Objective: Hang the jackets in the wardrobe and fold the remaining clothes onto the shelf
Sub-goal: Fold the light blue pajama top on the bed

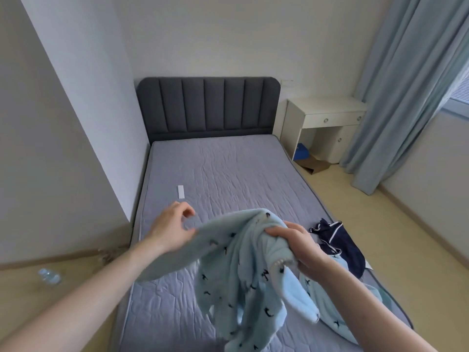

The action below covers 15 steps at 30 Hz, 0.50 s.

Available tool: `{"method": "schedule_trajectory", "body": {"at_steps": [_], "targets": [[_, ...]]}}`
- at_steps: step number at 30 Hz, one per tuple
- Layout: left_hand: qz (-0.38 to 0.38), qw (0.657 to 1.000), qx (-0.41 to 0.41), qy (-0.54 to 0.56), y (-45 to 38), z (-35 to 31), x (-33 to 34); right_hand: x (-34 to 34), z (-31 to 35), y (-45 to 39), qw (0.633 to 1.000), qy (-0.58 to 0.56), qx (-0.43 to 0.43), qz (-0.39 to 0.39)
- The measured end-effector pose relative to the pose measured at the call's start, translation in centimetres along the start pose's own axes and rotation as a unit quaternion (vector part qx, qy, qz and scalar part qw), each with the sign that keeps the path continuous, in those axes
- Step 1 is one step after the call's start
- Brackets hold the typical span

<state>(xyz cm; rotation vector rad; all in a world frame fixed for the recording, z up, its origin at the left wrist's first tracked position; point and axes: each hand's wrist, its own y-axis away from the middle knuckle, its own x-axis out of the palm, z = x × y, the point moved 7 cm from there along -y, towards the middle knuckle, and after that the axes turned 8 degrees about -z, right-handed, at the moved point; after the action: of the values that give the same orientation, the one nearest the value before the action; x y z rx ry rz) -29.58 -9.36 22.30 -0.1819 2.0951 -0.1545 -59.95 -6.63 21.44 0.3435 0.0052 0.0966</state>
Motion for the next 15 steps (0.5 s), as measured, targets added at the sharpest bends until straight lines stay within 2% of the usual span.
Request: {"method": "schedule_trajectory", "body": {"at_steps": [2,4,6,7,9,12,15], "targets": [[0.118,0.986,0.020,0.117,3.1,-3.4,2.3,1.1,0.2,-0.2,1.000,-0.019,0.012,0.004],[0.259,0.945,0.007,0.198,6.9,-6.5,5.0,2.2,0.3,-0.3,0.998,-0.062,0.030,0.002],[0.335,0.914,0.000,0.228,9.9,-8.4,7.5,3.0,0.4,-0.2,0.993,-0.111,0.044,-0.010],[0.340,0.912,-0.002,0.230,10.8,-8.7,8.6,3.2,0.6,-0.2,0.991,-0.125,0.039,-0.017],[0.306,0.926,-0.039,0.220,11.6,-8.0,10.7,3.0,0.9,-0.4,0.991,-0.129,0.014,-0.043],[0.202,0.957,-0.135,0.159,10.5,-4.2,12.3,2.0,1.9,-0.1,0.990,-0.119,-0.029,-0.063],[0.086,0.958,-0.214,0.169,7.9,0.2,10.3,-0.9,2.1,0.3,0.988,-0.022,-0.063,-0.136]]}}
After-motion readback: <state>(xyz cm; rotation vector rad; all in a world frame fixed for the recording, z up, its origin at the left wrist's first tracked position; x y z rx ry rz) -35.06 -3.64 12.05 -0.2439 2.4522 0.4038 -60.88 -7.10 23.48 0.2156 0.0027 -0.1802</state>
